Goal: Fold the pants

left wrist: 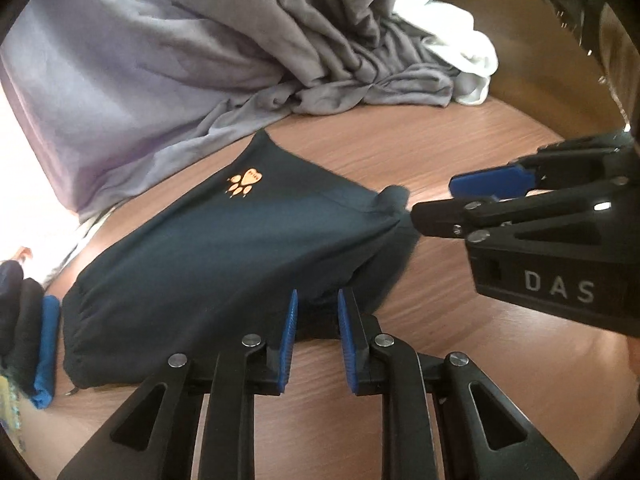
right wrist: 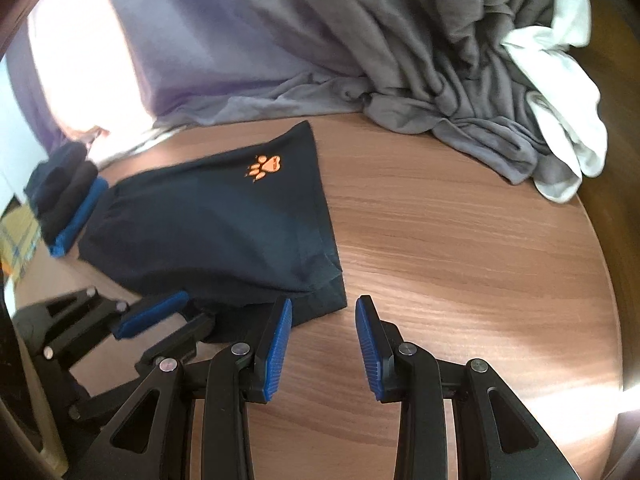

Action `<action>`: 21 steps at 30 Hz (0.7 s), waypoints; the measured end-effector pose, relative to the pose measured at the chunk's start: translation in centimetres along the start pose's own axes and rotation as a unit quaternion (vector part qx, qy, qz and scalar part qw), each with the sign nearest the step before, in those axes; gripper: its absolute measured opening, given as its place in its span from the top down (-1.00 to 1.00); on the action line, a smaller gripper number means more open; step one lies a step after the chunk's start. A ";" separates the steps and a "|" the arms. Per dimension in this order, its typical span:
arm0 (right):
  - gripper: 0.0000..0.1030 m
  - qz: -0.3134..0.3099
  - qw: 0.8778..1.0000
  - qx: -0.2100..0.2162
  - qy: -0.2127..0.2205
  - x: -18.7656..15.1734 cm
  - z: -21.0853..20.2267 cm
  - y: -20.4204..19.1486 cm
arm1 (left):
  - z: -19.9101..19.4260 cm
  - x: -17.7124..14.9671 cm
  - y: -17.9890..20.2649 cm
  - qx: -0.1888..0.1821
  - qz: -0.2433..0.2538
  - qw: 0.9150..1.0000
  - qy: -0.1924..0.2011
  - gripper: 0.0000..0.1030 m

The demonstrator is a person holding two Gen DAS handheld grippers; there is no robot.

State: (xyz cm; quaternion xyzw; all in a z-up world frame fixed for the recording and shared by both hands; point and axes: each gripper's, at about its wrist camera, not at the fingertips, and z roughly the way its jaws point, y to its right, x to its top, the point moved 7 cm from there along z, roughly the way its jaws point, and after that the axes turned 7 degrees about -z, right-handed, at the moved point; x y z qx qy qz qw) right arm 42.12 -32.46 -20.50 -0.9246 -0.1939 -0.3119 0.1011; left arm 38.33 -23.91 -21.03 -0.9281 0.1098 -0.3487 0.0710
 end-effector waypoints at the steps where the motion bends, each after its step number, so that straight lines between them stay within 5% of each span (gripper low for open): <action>1: 0.33 -0.010 1.000 0.000 0.001 0.1 0.1 0.0 | 0.3 -0.1 0.0 0.007 -0.001 1.000 -0.006 0.53; 18: 0.43 -0.049 0.999 0.003 -0.015 0.2 2.8 0.5 | 1.2 0.2 0.9 0.058 0.009 0.998 -0.013 0.34; 21: 0.53 -0.045 0.999 -0.001 -0.020 0.0 3.1 0.7 | 1.2 0.1 0.6 0.058 0.006 0.998 -0.012 0.51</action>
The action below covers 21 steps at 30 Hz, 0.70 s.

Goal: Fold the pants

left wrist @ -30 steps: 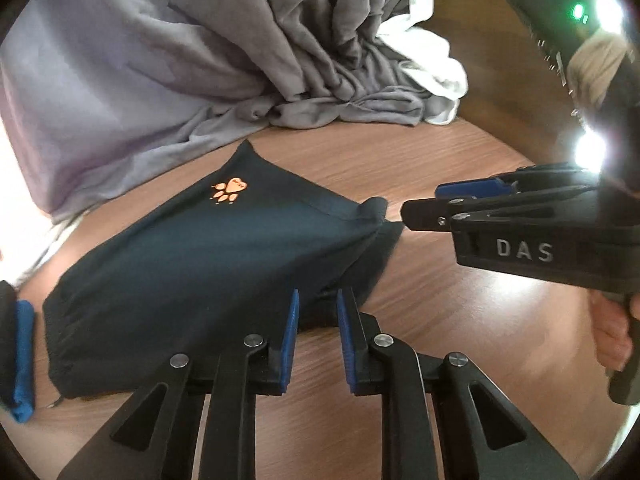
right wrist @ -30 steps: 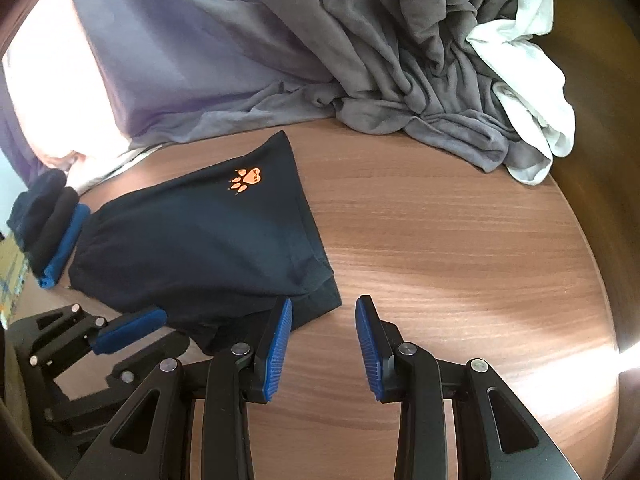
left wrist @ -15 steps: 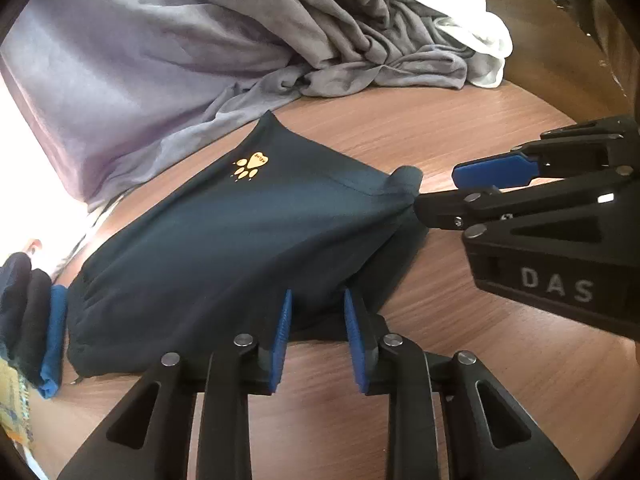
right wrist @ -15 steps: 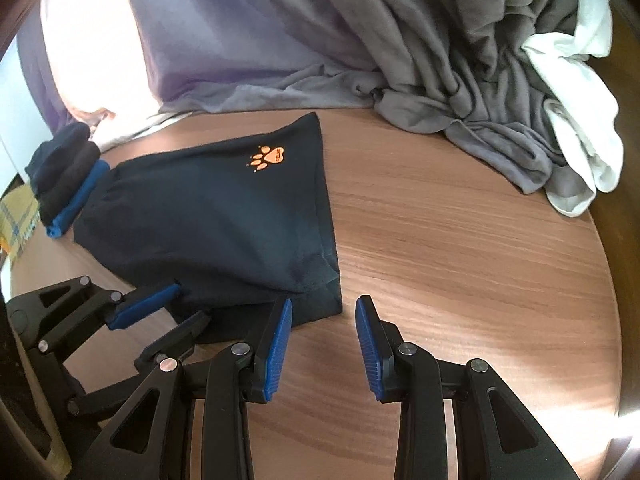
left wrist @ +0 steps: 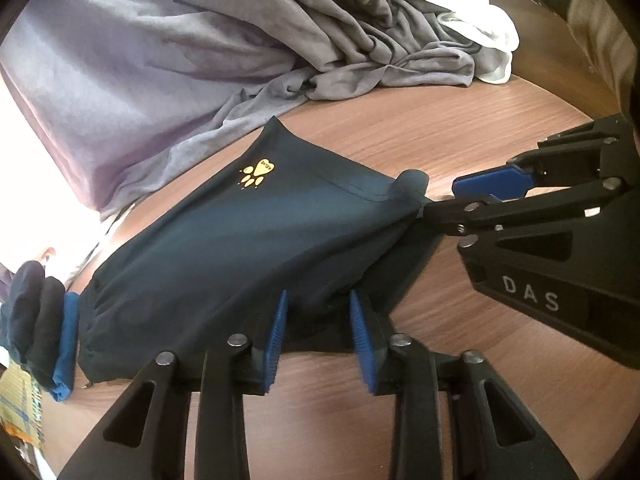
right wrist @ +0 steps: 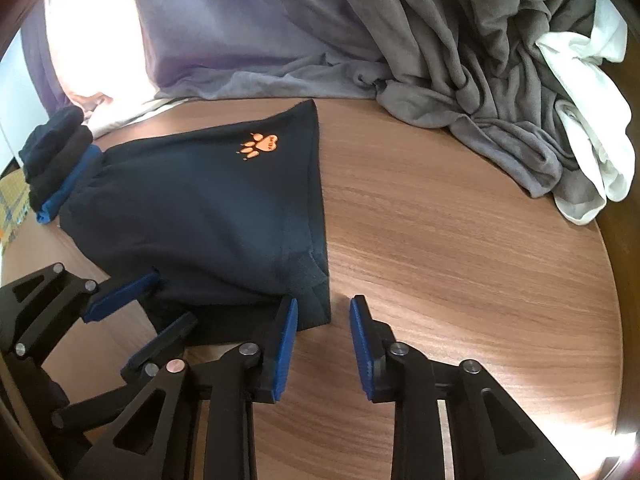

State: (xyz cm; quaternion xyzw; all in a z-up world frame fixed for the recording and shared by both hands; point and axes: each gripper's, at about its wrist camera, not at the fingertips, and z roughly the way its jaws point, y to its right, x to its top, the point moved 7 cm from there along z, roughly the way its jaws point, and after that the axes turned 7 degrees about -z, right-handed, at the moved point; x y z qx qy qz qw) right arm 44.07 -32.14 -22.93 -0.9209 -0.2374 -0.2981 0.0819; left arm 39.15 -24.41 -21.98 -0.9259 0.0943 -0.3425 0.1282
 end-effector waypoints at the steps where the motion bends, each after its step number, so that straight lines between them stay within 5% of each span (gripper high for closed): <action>1: 0.53 0.001 1.000 0.001 -0.002 -0.1 0.1 0.0 | 0.0 -0.1 -0.1 -0.003 -0.004 1.000 -0.002 0.55; 21: 0.54 0.035 0.998 -0.054 0.005 -0.2 -1.6 1.8 | -1.7 -2.0 -0.3 -0.009 0.048 0.999 -0.016 0.63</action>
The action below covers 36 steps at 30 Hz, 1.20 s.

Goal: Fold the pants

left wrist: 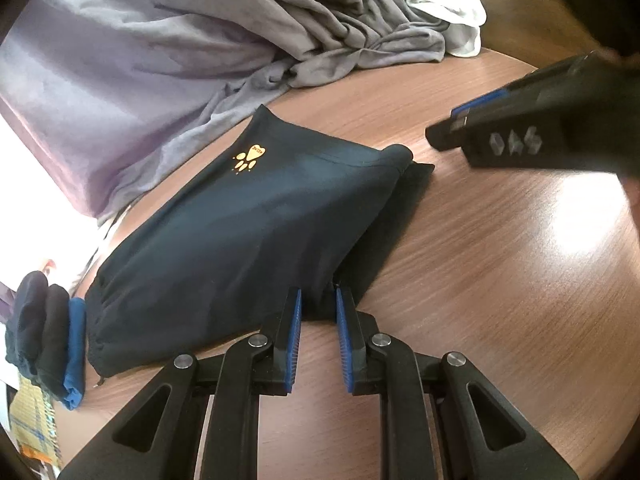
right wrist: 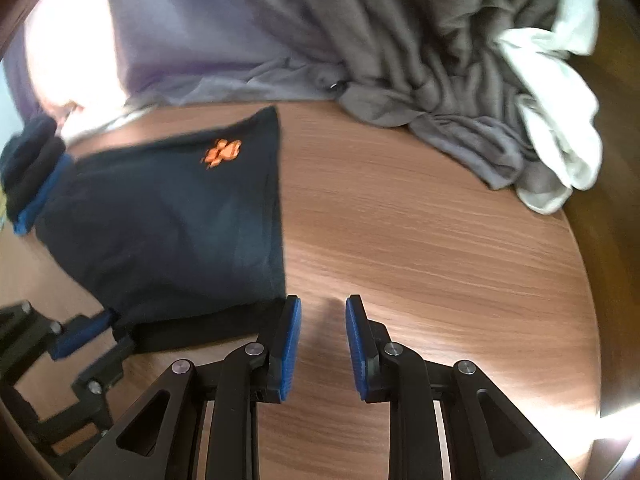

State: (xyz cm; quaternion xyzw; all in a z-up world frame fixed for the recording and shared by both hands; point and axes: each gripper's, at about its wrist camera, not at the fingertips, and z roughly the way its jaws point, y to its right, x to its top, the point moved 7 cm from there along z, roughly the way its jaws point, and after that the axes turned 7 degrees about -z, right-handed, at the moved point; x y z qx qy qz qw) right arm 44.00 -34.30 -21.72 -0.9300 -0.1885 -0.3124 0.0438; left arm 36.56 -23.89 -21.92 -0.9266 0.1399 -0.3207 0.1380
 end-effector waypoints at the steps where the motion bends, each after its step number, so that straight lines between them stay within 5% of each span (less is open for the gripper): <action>1: 0.53 0.008 1.000 0.002 0.003 0.1 -0.4 0.1 | 0.0 0.0 0.0 -0.001 0.000 1.000 0.000 0.63; 7: 0.53 0.040 0.996 0.077 0.019 0.5 -1.3 -1.5 | 0.0 -0.1 -0.1 -0.005 -0.001 1.000 -0.001 0.64; 12: 0.53 0.045 0.995 0.082 0.021 1.0 -0.3 -2.1 | 0.0 -0.1 -0.2 -0.007 -0.001 1.000 0.000 0.64; 17: 0.53 0.031 0.998 0.062 0.008 1.2 1.0 -2.1 | 0.0 0.0 -0.3 -0.015 -0.005 1.000 -0.003 0.57; 19: 0.53 0.017 0.999 0.040 -0.012 0.8 1.6 -1.9 | -0.1 0.0 -0.6 -0.023 -0.011 1.000 -0.004 0.12; 21: 0.53 0.019 0.999 0.023 -0.015 0.4 1.5 -1.3 | -0.6 -0.2 -0.8 -0.048 -0.022 0.999 -0.006 -0.13; 29: 0.36 0.103 0.995 -0.018 0.003 0.1 -2.8 0.8 | -4.4 1.1 -4.0 -0.077 -0.064 0.993 0.056 -0.16; 36: 0.22 0.160 0.985 -0.047 0.051 0.9 -7.6 -0.8 | -6.2 2.1 -8.7 -0.156 -0.037 0.983 0.086 -0.16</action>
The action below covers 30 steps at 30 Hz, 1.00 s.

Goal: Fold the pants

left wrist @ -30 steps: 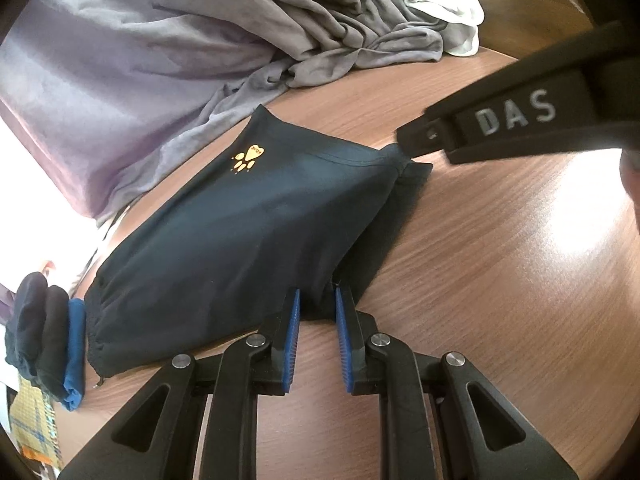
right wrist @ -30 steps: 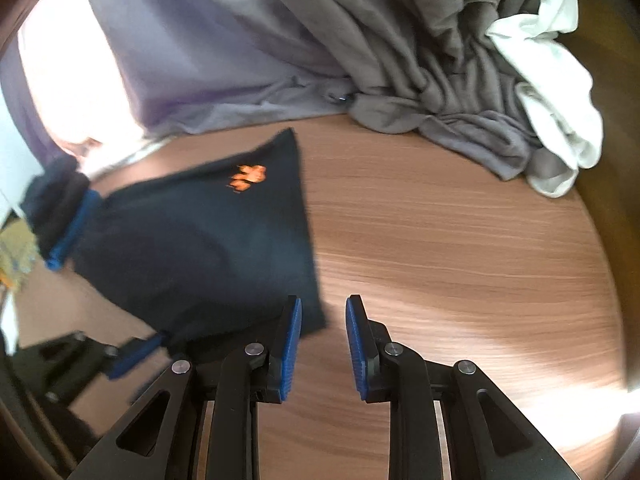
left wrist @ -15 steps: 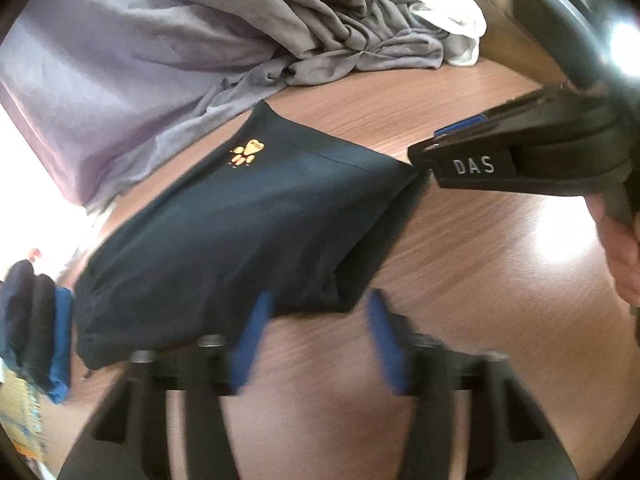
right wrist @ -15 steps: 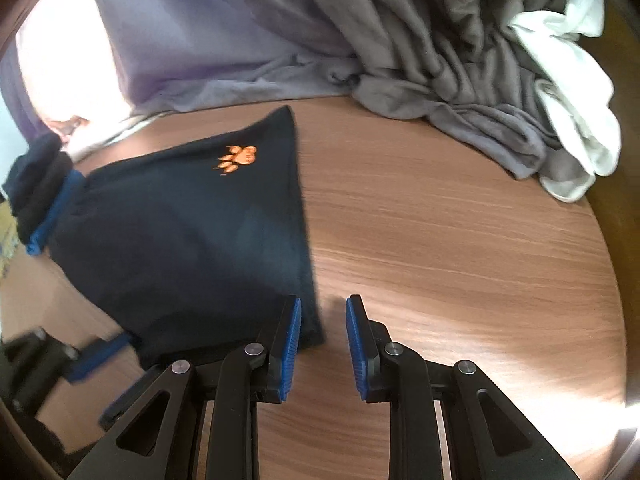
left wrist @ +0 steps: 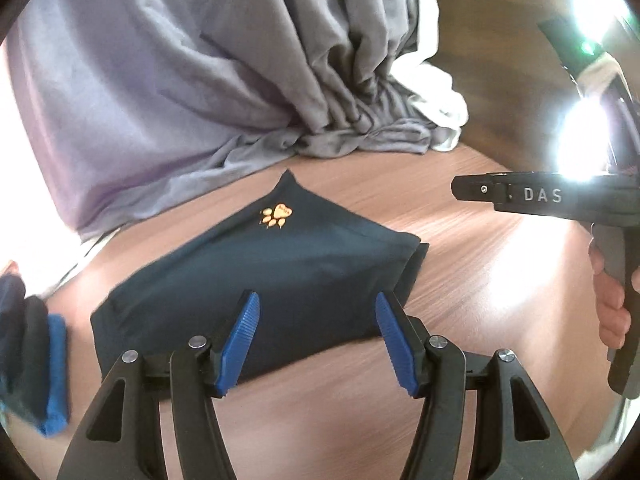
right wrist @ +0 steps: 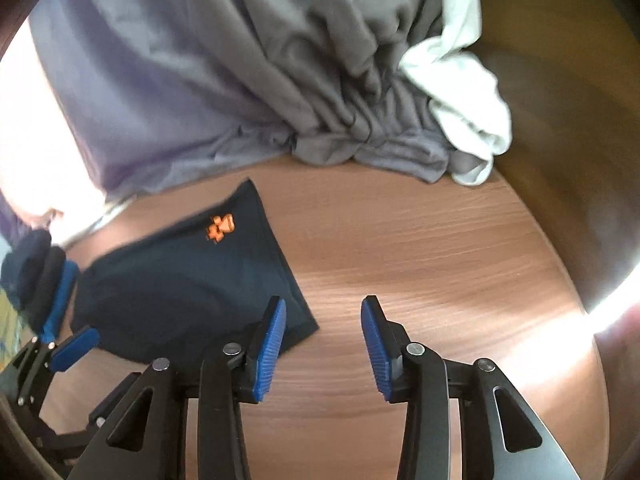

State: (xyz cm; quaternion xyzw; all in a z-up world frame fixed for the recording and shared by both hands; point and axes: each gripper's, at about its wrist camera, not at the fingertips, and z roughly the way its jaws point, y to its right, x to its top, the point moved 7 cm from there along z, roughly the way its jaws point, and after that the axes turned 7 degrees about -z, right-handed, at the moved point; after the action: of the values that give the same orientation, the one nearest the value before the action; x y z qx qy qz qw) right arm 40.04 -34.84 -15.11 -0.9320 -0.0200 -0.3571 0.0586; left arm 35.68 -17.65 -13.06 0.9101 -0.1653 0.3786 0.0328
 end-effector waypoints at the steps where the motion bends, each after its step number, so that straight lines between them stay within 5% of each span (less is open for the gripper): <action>1: 0.22 0.008 1.000 -0.006 0.010 0.1 -0.8 -0.5 | -0.1 0.2 -0.6 -0.012 0.001 1.000 -0.001 -0.16; 4: 0.22 0.023 0.999 -0.020 0.027 0.4 -2.2 -1.9 | -0.7 1.0 -3.2 -0.046 -0.010 0.999 -0.008 -0.16; 6: 0.02 0.033 0.998 -0.034 0.039 0.5 -3.1 -3.0 | -1.0 1.8 -5.2 -0.058 -0.018 0.998 -0.010 -0.16; 10: -0.08 0.048 0.995 -0.073 0.057 0.7 -4.9 -4.8 | -1.6 3.1 -8.7 -0.062 -0.031 0.998 -0.010 -0.23; 15: -0.44 0.074 0.988 -0.109 0.077 0.8 -7.0 -6.9 | -3.2 4.0 -13.2 -0.051 -0.045 0.998 -0.007 -0.41; 30: -0.49 0.129 0.975 -0.165 0.072 2.1 -9.4 -10.7 | -4.1 9.1 -16.0 -0.134 0.071 0.988 -0.042 -0.47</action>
State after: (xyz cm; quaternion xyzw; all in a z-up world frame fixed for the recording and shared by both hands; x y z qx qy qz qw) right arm 34.54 -25.43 -5.77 -0.8955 0.1641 -0.4107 -0.0488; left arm 44.09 -4.36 -2.69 0.8985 -0.2798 0.3162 0.1204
